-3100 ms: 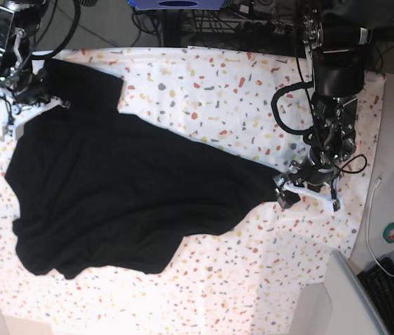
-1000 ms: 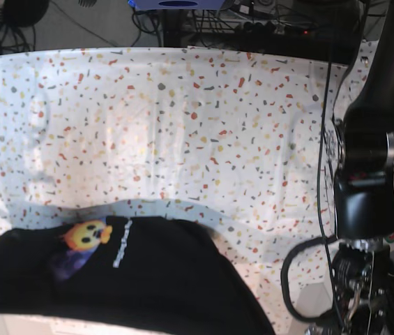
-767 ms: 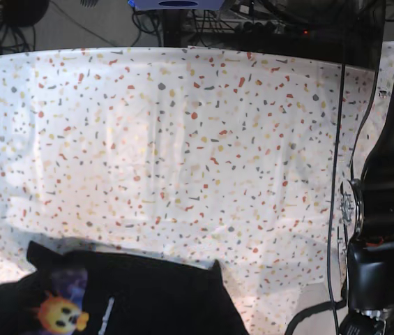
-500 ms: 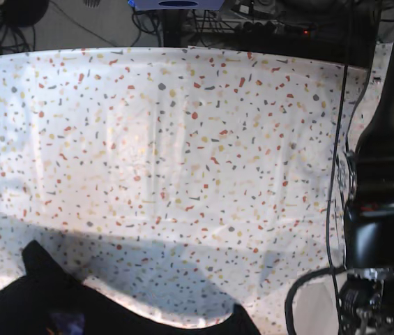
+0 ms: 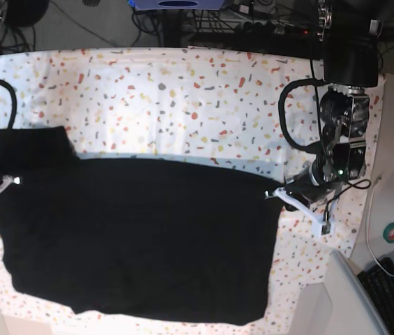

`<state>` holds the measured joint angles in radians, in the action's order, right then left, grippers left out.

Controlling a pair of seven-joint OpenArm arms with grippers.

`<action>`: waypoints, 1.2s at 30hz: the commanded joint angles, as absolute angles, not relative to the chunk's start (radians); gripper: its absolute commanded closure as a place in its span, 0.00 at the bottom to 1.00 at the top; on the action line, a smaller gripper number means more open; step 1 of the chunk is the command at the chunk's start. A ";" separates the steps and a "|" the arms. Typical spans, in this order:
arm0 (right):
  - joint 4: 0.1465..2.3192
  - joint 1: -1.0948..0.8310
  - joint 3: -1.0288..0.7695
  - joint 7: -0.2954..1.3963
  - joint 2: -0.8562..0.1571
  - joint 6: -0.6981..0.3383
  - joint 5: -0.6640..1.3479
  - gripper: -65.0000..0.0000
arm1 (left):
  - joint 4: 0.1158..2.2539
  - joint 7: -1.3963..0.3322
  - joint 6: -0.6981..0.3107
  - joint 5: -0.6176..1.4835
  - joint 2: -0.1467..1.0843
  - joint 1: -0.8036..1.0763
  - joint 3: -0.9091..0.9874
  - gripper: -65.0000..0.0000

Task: Layout the t-shirt on the table in an organized manner, then fold the t-shirt properly
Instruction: 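Lift the shirt with both grippers and lay it down flattened, then grasp the shirt's hem corners with both grippers and pull them apart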

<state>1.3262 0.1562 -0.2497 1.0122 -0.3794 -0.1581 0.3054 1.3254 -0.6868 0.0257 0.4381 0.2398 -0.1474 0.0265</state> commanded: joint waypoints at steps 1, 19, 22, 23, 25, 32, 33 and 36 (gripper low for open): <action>1.320 0.168 -0.260 0.967 -0.392 -0.156 0.303 1.00 | 1.339 -0.624 0.018 0.444 0.251 -0.153 0.035 1.00; 1.107 0.154 -0.262 0.877 -0.377 -0.151 0.308 0.70 | 1.279 -0.581 0.018 0.444 0.254 -0.038 0.044 1.00; 1.116 0.136 -0.280 0.878 -0.377 -0.151 0.308 0.42 | 1.283 -0.581 0.018 0.449 0.254 -0.013 0.045 0.76; 1.141 0.117 -0.318 0.877 -0.375 -0.151 0.308 0.39 | 1.297 -0.579 0.018 0.450 0.257 -0.001 0.050 0.64; 1.218 0.077 -0.406 0.881 -0.343 -0.154 0.308 0.39 | 1.339 -0.579 0.018 0.450 0.257 0.033 0.093 0.41; 1.546 -0.111 -0.501 0.874 -0.285 -0.156 0.308 0.39 | 1.705 -0.579 0.013 0.455 0.196 0.239 0.323 0.22; 1.573 -0.131 -0.501 0.868 -0.275 -0.156 0.308 0.39 | 1.736 -0.579 0.012 0.455 0.170 0.265 0.360 0.21; 1.601 -0.177 -0.498 0.812 -0.257 -0.156 0.308 0.39 | 1.716 -0.579 -0.077 0.455 0.104 0.294 0.449 0.20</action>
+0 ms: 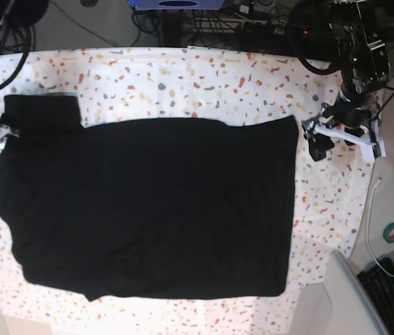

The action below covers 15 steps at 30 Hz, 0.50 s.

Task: Layout the t-shirt on the table in an organized manner, then fold the t-shirt properly
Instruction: 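Grasp the shirt's hem corners with both grippers and pull them apart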

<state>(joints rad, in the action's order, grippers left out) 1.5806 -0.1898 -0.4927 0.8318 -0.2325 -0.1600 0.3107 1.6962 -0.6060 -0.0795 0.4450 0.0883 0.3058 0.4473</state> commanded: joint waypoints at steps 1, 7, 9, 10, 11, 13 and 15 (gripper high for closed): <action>1.598 -0.186 -0.493 0.797 -0.255 -0.156 0.308 0.39 | 1.682 -0.579 -0.139 0.455 0.087 0.294 0.478 0.21; 1.598 -0.214 -0.492 0.783 -0.225 -0.156 0.303 0.39 | 1.532 -0.578 -0.441 0.455 0.024 0.280 0.601 0.21; 1.598 -0.225 -0.492 0.783 -0.223 -0.156 0.303 0.39 | 1.498 -0.578 -0.492 0.455 0.024 0.262 0.602 0.21; 1.598 -0.226 -0.492 0.783 -0.222 -0.156 0.303 0.39 | 1.480 -0.578 -0.509 0.453 0.024 0.254 0.604 0.21; 1.598 -0.226 -0.492 0.783 -0.219 -0.156 0.303 0.39 | 1.461 -0.576 -0.522 0.453 0.025 0.240 0.604 0.21; 1.598 -0.228 -0.492 0.783 -0.217 -0.156 0.303 0.39 | 1.419 -0.547 -0.535 0.449 0.027 0.216 0.599 0.21; 1.598 -0.234 -0.492 0.783 -0.217 -0.156 0.303 0.39 | 1.372 -0.516 -0.541 0.444 0.027 0.196 0.596 0.22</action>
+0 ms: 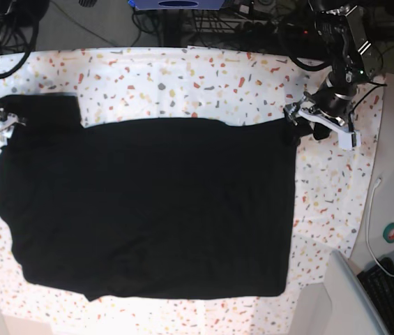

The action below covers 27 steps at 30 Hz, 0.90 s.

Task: Layout the t-shirt on the table in an organized manner, then fold the t-shirt properly
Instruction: 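Grasp the shirt's hem corners with both grippers and pull them apart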

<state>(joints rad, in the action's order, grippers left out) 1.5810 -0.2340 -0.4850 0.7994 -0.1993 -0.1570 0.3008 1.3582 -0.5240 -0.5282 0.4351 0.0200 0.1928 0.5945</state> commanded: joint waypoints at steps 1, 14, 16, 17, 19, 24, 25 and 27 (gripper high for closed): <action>1.598 -0.237 -0.492 0.783 -0.217 -0.156 0.303 0.39 | 1.351 -0.509 -0.541 0.444 0.028 0.185 0.579 0.22; 1.478 -0.220 -0.573 0.664 -0.203 -0.321 0.308 0.37 | 1.228 -0.506 -0.545 0.449 0.059 0.191 0.461 0.73; 1.392 -0.183 -0.613 0.657 -0.203 -0.409 0.305 0.37 | 1.228 -0.507 -0.545 0.450 0.059 0.194 0.460 0.96; 1.351 -0.165 -0.638 0.656 -0.206 -0.449 0.303 0.37 | 1.230 -0.507 -0.545 0.449 0.059 0.194 0.461 1.00; 1.293 -0.137 -0.657 0.656 -0.232 -0.507 0.303 0.38 | 1.233 -0.509 -0.545 0.446 0.059 0.193 0.461 1.00; 1.231 -0.096 -0.630 0.654 -0.274 -0.536 0.302 0.38 | 1.228 -0.509 -0.545 0.450 0.082 0.189 0.456 1.00; 1.211 -0.087 -0.625 0.654 -0.282 -0.536 0.302 0.38 | 1.230 -0.509 -0.545 0.450 0.082 0.189 0.460 1.00; 1.164 -0.062 -0.625 0.634 -0.297 -0.538 0.302 0.38 | 1.234 -0.509 -0.545 0.447 0.082 0.189 0.461 1.00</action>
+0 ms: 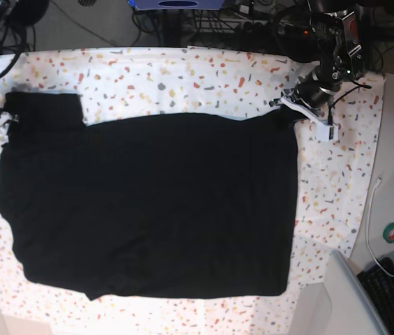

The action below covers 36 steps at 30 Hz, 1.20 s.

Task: Layout the t-shirt on the table in an organized manner, then fold the t-shirt properly
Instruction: 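Grasp the shirt's hem corners with both grippers and pull them apart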

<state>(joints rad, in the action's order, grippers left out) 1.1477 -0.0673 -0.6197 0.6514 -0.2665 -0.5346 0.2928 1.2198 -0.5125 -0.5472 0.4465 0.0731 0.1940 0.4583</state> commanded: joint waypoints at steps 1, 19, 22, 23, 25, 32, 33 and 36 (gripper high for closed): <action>1.148 -0.058 -0.625 0.625 -0.303 -0.542 0.302 0.38 | 1.234 -0.509 -0.544 0.447 0.082 0.189 0.461 1.00; 1.032 -0.065 -0.541 0.524 -0.302 -0.541 0.302 0.42 | 1.237 -0.509 -0.541 0.446 0.085 0.196 0.467 1.00; 1.055 -0.108 -0.542 0.522 -0.298 -0.545 0.308 0.70 | 1.237 -0.509 -0.541 0.452 0.094 0.199 0.467 1.00; 1.073 -0.122 -0.542 0.521 -0.294 -0.547 0.308 0.82 | 1.236 -0.509 -0.541 0.452 0.096 0.199 0.467 1.00; 1.129 -0.151 -0.550 0.522 -0.263 -0.578 0.308 1.00 | 1.233 -0.509 -0.541 0.446 0.096 0.199 0.467 1.00; 1.388 -0.280 -0.552 0.562 -0.170 -0.599 0.303 1.00 | 1.239 -0.509 -0.541 0.449 0.097 0.206 0.467 1.00; 1.403 -0.288 -0.552 0.581 -0.163 -0.599 0.303 1.00 | 1.239 -0.509 -0.541 0.449 0.101 0.216 0.469 1.00; 1.409 -0.292 -0.552 0.601 -0.157 -0.598 0.303 1.00 | 1.268 -0.510 -0.541 0.452 0.117 0.245 0.467 1.00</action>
<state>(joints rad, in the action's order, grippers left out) 1.3922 -0.2970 -0.5461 0.6151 -0.1452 -0.5987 0.2886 1.2526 -0.5129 -0.5468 0.4496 0.1074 0.2436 0.4629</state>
